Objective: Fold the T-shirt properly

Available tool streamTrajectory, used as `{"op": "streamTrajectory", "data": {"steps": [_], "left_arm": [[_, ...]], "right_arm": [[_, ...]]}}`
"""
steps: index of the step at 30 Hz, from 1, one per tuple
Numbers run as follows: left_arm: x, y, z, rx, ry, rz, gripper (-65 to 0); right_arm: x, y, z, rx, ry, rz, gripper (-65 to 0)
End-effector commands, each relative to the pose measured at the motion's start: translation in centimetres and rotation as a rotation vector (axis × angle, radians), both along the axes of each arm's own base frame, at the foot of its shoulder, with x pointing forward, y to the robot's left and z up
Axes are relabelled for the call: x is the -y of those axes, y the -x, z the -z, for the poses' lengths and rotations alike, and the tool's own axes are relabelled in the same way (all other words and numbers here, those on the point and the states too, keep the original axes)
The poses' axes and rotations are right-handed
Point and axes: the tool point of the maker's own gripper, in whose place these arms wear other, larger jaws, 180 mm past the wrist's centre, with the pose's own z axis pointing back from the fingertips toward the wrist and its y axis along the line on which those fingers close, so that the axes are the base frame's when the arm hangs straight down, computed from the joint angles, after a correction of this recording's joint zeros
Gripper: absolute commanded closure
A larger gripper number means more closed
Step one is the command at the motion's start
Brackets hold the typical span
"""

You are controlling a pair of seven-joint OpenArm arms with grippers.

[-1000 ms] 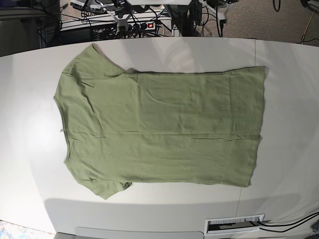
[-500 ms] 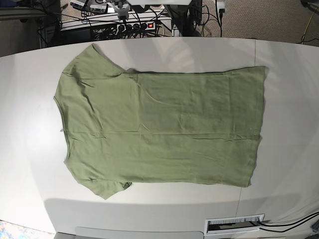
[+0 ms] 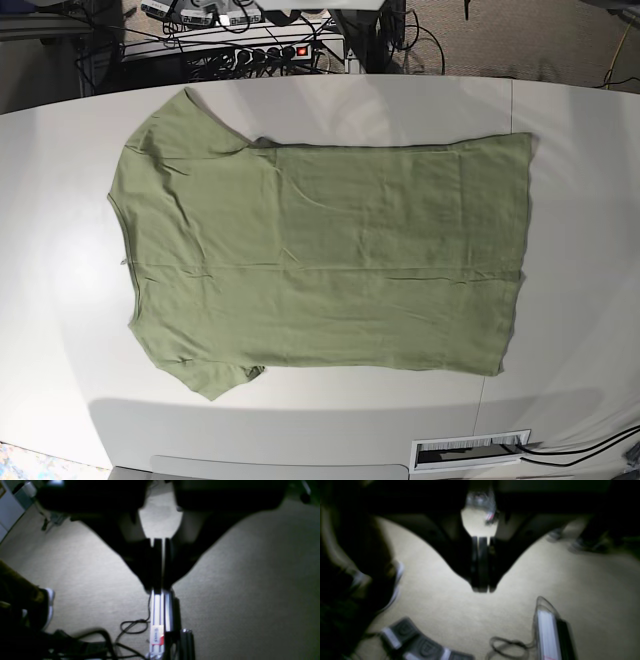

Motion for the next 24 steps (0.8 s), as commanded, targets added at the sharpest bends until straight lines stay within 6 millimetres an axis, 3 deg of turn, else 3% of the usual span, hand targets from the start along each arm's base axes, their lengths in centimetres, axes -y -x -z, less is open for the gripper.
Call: {"op": "streamTrajectory", "data": {"steps": [1,10,18,24], "left_arm": [[-0.2,0.8,-0.9,0.003,0.015,0.014,0.0],[-0.7,0.9,-7.4,0.123,0.032,0.251,0.0],[-0.5,0.4,-11.6,0.217,-0.021,0.447,0.0],[-1.3,-0.7,-14.0,0.276,-0.081,0.498,0.0]], "right_arm": [[1.0,0.6,-0.7,-0.002,0.005,-0.022,0.0],[3.2,-1.6,-7.4,0.149,-0.032,-0.301,0.0],[1.5,-4.5,-12.4,0.233,-0.054,-0.567,0.0],[0.9,-8.1,-15.3,0.333,-0.023,-0.575,0.0]]}}
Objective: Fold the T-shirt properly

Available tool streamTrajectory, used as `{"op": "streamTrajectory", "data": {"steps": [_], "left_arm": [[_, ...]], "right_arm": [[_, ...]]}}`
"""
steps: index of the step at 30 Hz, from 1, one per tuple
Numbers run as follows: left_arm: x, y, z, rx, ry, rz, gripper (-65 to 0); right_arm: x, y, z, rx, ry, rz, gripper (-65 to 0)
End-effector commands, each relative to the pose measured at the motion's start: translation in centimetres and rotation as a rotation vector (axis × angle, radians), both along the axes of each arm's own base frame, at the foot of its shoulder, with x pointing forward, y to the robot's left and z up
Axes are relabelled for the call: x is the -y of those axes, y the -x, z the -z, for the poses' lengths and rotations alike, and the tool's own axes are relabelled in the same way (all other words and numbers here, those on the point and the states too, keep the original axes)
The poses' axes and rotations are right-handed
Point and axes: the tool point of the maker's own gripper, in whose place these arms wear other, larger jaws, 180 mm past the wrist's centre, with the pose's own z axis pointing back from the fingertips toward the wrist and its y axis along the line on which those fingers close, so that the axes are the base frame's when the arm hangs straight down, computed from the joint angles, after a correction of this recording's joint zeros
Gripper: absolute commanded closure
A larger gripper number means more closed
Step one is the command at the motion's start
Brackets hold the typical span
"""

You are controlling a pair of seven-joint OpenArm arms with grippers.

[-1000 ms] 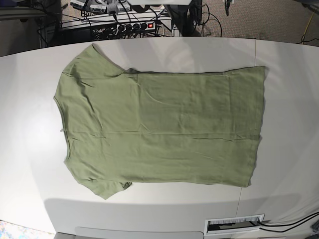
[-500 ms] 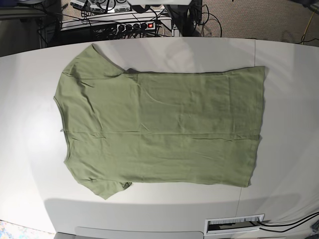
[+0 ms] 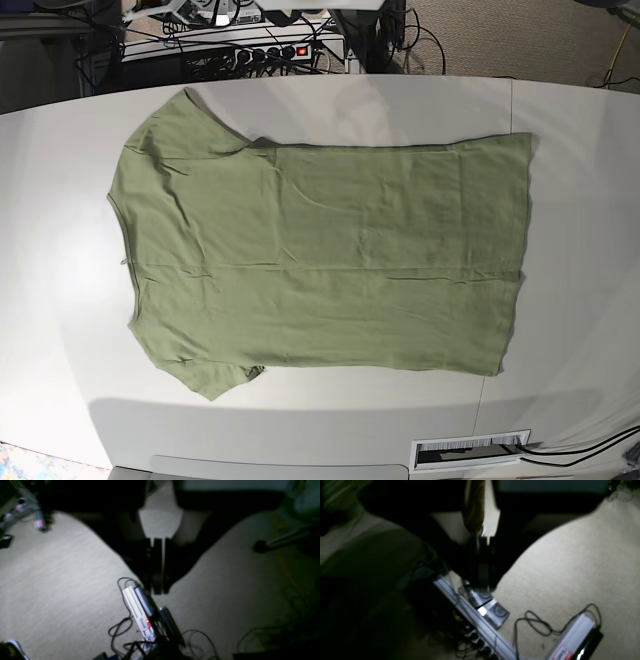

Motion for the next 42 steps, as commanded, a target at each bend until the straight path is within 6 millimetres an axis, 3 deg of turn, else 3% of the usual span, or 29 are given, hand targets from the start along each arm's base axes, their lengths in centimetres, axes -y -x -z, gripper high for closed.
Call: {"op": "streamTrajectory", "data": {"steps": [1,6,10,20,25,33,42], "left_arm": [[-0.1,0.0,-0.8,0.015,-0.002,0.013,0.0],[-1.5,-3.4,-2.7,0.114,-0.039,0.008,0.0],[-2.6,-5.7,-4.5,0.178,-0.074,0.005,0.0],[-2.7,-12.2,-9.4,0.367,-0.115,0.035,0.0],[-2.7,-14.6,-11.6,0.458,-0.135,0.118,0.0],[-2.7,-19.3,-12.8,0.619,-0.195,0.231,0.0],[-0.6,-22.7,-13.6,0.706,-0.133,0.374,0.0]], "right_arm": [[0.0,-0.6,-0.9,0.023,-0.004,-0.010,0.0],[0.6,-3.2,-4.0,0.109,0.062,-0.067,0.0],[-0.4,-5.0,-6.8,0.176,0.065,-0.113,0.0],[-1.5,-9.5,-11.7,0.327,0.130,-0.160,0.0],[-1.6,-10.9,-13.1,0.390,0.172,-0.201,0.0],[-0.3,-14.1,-14.6,0.486,0.281,-0.220,0.0],[0.2,-18.2,-16.4,0.599,0.320,-0.192,0.0]]}}
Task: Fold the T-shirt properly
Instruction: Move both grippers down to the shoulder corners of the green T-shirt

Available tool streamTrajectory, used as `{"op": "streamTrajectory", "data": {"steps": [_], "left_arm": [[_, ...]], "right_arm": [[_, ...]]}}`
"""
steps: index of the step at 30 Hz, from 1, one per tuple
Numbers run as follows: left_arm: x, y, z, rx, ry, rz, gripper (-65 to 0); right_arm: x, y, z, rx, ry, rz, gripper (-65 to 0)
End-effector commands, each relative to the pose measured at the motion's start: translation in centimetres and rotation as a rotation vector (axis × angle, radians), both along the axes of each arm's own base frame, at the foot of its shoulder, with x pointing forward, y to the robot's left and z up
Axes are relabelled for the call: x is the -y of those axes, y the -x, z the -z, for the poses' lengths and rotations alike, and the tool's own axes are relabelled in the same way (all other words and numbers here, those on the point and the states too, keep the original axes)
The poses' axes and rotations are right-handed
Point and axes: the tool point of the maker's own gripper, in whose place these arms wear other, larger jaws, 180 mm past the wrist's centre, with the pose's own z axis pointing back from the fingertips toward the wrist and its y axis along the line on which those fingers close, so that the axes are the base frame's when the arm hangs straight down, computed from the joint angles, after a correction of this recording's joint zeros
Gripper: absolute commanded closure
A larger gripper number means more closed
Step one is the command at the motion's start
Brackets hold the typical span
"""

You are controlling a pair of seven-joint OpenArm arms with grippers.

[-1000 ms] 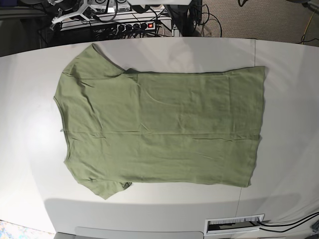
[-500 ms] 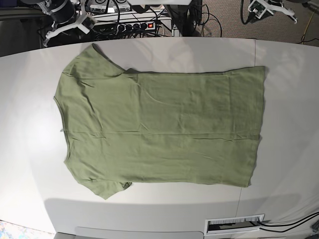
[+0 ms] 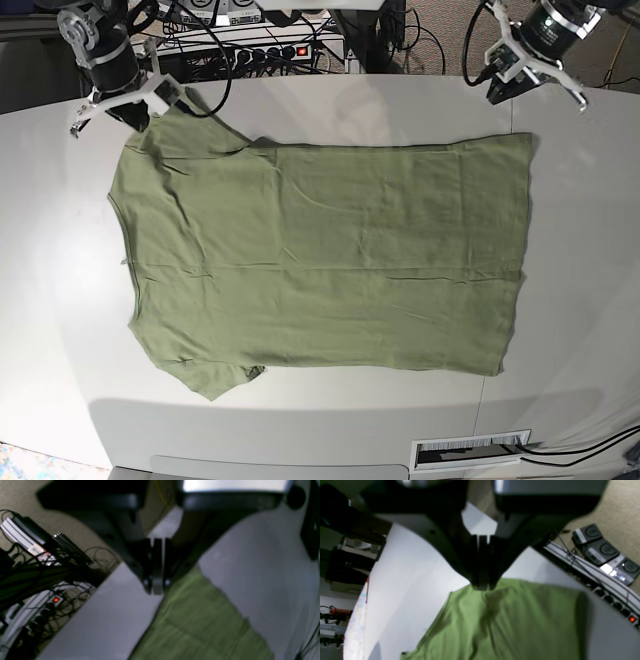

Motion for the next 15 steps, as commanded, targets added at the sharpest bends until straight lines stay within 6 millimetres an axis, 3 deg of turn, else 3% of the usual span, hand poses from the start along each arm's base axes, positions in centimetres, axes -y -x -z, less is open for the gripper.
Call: {"op": "streamTrajectory", "data": {"steps": [1,6,10,15], "left_arm": [[0.4,-0.5,-0.8,0.035,0.002,0.035,0.0],[0.6,-1.3,0.0,0.064,-0.115,0.172,0.0],[0.5,-1.5,2.2,0.042,-0.169,0.248,-7.9],[0.0,-3.1,4.9,0.071,-0.224,0.275,-15.9]], "right_arm": [[0.0,-0.7,-1.0,0.034,0.010,-0.009,0.0],[-0.3,-0.3,-0.2,-0.030,0.032,-0.054,0.0],[-0.2,-0.2,-0.2,-0.035,0.041,-0.052,0.0],[0.3,-0.4,-0.4,-0.024,0.082,-0.057,0.0]]}}
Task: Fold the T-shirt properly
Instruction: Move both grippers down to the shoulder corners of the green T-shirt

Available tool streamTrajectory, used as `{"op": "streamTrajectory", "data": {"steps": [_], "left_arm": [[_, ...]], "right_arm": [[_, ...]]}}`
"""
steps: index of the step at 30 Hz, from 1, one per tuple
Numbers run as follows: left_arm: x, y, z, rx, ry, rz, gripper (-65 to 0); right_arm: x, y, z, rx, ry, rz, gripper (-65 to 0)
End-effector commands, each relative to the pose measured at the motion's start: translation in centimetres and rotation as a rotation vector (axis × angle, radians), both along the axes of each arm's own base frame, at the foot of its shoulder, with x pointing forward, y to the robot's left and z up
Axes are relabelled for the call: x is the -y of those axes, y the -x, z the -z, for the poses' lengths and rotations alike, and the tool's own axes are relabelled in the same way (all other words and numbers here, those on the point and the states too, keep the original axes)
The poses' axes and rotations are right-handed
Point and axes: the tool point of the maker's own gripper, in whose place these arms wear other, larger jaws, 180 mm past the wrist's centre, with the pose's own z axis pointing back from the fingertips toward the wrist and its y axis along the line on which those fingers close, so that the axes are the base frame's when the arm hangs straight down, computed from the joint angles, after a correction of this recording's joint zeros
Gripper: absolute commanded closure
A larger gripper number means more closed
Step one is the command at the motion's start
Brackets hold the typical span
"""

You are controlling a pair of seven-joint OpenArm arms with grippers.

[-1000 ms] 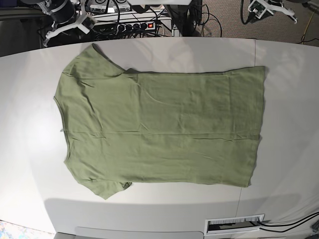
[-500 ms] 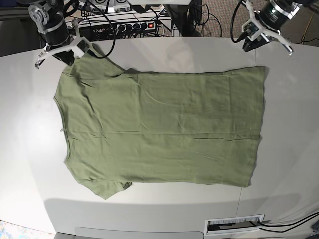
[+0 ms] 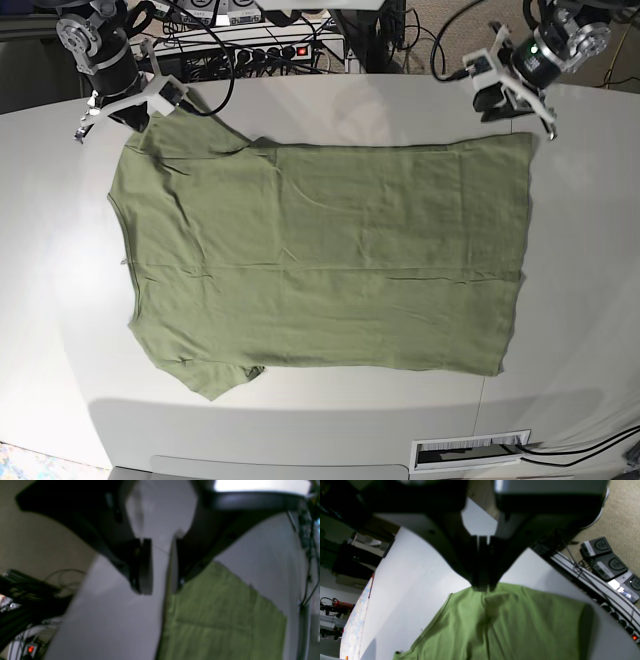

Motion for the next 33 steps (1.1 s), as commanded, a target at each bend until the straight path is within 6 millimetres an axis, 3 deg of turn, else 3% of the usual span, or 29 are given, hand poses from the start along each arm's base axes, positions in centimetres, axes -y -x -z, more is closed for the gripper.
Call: {"op": "streamTrajectory", "data": {"steps": [1,3,6,8,14,20,23,30,33], "left_arm": [[0.2,-0.5,-0.3,0.025,-0.002,0.021,-16.0],[0.2,-0.9,0.4,0.029,-0.023,0.037,-16.0],[0.4,-1.9,0.5,0.046,-0.021,0.047,-16.1],[0.6,-2.8,0.1,0.073,-0.016,0.053,-16.1],[1.0,-4.0,-0.3,0.103,-0.021,0.080,-16.0],[0.8,-3.0,3.2,0.030,-0.068,0.117,-16.0],[0.1,-3.8,4.6,0.055,-0.116,0.115,-16.0],[-0.7,-4.6,6.0,0.050,-0.155,0.113,-15.6],[-1.4,-4.6,6.1,0.045,-0.184,0.102,-6.5]], "right_arm": [[0.2,-0.5,-0.8,0.029,0.018,-0.009,0.0],[0.2,-0.5,-0.8,0.028,0.019,-0.007,0.0],[0.2,-0.5,-0.8,0.029,0.018,-0.007,-15.8],[0.2,-0.5,-0.8,0.029,0.019,-0.008,-18.9],[0.3,-0.5,-0.8,0.026,0.024,-0.002,-18.9],[0.4,-0.5,-1.0,0.027,0.029,0.003,-18.9],[0.3,-0.5,-1.1,0.029,0.029,0.003,-18.9],[0.3,-0.5,-1.1,0.029,0.030,0.004,-18.9],[0.4,-0.5,-1.1,0.028,0.035,0.007,-18.9]]}}
